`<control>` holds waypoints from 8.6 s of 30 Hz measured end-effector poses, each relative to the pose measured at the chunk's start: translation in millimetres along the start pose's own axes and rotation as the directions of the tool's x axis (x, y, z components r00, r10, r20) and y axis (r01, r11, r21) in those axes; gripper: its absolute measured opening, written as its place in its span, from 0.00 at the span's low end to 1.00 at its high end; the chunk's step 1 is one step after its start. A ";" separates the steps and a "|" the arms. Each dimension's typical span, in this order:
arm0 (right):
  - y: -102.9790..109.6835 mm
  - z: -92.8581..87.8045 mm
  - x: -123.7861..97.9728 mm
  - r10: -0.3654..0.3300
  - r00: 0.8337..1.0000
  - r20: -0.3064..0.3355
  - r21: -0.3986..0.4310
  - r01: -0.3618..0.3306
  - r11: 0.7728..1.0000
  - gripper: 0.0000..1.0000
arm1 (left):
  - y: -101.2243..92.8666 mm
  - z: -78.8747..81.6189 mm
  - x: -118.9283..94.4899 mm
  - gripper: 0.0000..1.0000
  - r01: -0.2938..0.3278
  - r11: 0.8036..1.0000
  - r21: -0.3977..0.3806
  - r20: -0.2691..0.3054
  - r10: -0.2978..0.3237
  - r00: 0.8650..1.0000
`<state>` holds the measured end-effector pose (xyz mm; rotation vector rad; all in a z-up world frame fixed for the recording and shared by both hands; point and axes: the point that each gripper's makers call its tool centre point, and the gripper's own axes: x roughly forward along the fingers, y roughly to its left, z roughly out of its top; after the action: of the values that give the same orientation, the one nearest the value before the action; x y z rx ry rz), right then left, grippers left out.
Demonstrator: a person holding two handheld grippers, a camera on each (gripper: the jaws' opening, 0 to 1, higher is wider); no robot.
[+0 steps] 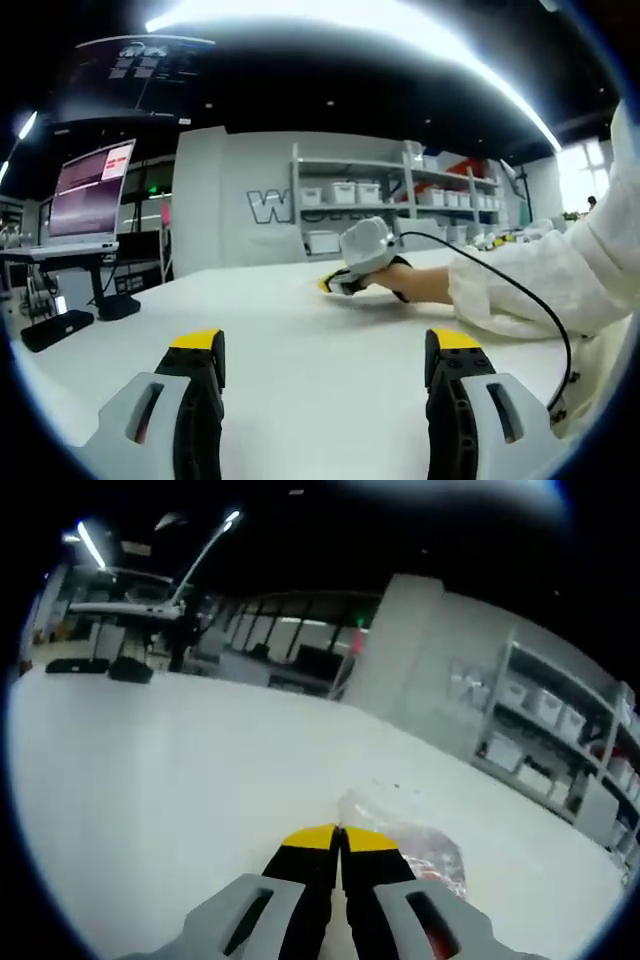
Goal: Open the resealable bag by pulling the two sides of the seal apart until the entire bag opening is separated and visibly accessible.
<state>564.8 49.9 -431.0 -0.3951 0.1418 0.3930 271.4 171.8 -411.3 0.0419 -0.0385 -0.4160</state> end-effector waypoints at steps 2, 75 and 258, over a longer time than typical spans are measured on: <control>-3.7 6.0 -2.8 -0.008 1.000 0.009 -0.010 0.009 1.000 0.00 | -0.8 0.9 0.4 0.81 0.001 1.000 0.003 0.000 -0.001 1.000; -40.0 99.2 -123.7 0.010 0.962 0.272 0.019 -0.016 1.000 0.00 | -26.1 28.2 -6.9 0.80 0.030 0.997 0.064 0.029 -0.032 0.999; 42.2 40.7 -329.3 0.224 0.930 0.293 -0.042 -0.221 0.974 0.00 | -36.4 28.2 -2.8 0.79 0.066 0.993 0.096 0.004 -0.066 0.998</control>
<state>249.0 -11.3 -339.4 -0.3252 -0.1094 0.6724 252.9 138.7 -385.0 0.1366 -0.0647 -0.4803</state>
